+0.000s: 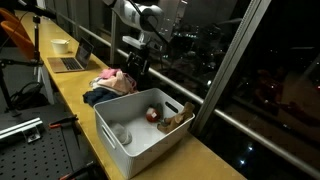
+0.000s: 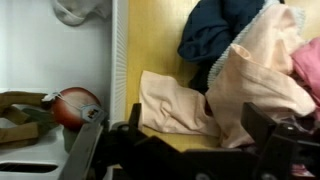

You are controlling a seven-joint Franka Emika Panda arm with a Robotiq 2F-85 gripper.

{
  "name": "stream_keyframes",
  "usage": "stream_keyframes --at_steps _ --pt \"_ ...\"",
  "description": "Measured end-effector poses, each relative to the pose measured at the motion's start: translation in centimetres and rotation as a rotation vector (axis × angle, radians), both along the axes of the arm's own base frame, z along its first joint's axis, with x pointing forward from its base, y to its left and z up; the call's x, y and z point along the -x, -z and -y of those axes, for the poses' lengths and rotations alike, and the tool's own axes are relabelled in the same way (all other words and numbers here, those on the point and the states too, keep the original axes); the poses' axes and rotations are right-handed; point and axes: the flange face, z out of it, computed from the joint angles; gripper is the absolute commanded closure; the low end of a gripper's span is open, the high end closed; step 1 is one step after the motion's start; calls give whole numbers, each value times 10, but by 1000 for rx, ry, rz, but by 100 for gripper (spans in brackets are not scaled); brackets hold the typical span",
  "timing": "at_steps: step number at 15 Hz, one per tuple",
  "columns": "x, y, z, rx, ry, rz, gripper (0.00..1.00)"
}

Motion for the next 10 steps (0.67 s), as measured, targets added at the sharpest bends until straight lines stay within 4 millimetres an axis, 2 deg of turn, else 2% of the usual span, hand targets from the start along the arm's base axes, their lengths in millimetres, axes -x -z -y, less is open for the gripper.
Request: stream_keyframes --at_steps 7,10 --pt "3 1 103 129 29 75 0" --pt "3 7 141 163 47 138 0"
